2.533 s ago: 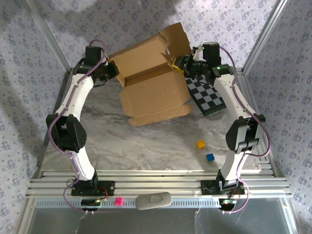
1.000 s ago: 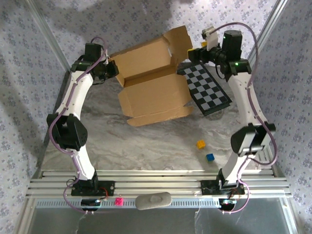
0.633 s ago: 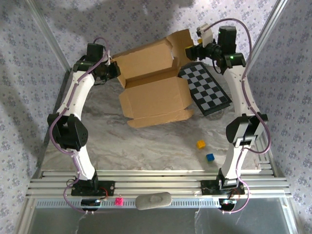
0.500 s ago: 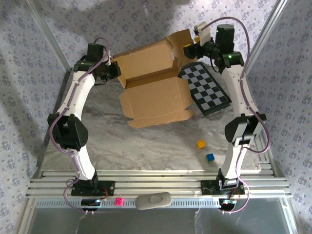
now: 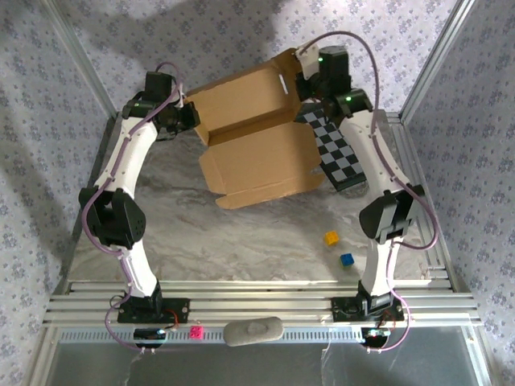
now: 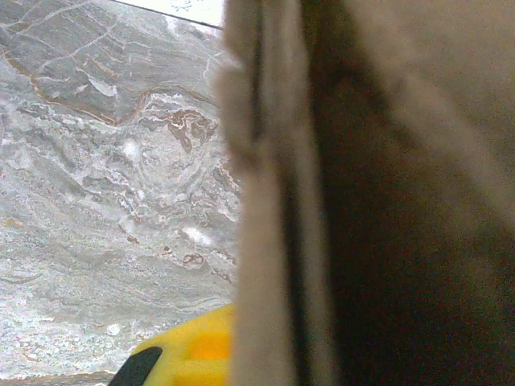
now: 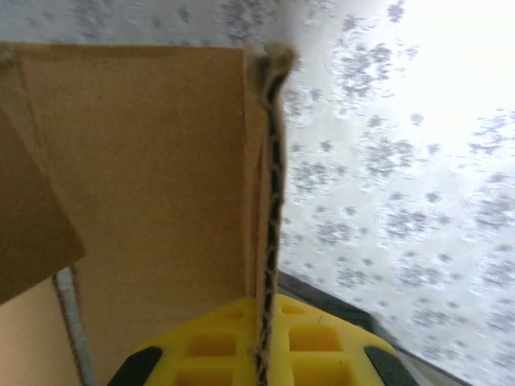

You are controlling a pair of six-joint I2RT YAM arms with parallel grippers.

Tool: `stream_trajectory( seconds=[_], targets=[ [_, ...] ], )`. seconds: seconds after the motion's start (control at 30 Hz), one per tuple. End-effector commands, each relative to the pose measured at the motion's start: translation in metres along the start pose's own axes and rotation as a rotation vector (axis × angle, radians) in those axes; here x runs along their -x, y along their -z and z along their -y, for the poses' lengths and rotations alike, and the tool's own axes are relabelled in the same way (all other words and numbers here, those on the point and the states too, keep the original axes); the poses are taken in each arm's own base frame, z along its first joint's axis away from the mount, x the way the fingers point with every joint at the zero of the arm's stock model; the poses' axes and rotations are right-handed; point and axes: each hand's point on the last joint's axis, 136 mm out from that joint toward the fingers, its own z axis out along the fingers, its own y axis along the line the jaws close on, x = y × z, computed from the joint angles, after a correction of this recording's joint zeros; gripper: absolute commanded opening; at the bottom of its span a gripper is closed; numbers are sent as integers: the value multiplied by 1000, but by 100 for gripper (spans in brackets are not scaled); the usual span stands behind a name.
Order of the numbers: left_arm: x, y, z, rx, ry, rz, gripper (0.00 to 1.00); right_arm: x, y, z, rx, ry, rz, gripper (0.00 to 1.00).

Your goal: Fold the paper box

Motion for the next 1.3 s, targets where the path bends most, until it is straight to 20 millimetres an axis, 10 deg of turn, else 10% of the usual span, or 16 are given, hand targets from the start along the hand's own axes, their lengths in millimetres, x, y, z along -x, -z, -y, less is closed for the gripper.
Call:
stream_trajectory(
  seconds=[0.0, 0.37, 0.67, 0.83, 0.93, 1.1, 1.27],
  targets=[
    [9, 13, 10, -15, -6, 28, 0, 12, 34, 33, -372, 32, -14, 0],
    [10, 14, 4, 18, 42, 31, 0, 20, 86, 3, -714, 29, 29, 0],
    [7, 16, 1, 35, 57, 25, 0, 37, 115, -30, -587, -22, 53, 2],
    [5, 15, 0, 28, 40, 13, 0, 39, 125, -73, -175, 3, 30, 59],
    [4, 14, -2, 30, 0, 6, 0, 54, 168, -95, 270, -52, 159, 89],
    [4, 7, 1, -59, -33, -12, 0, 90, 239, -52, 804, -377, 347, 100],
    [5, 0, 3, -129, -55, -24, 0, 75, 210, 9, 746, -569, 366, 88]
  ],
)
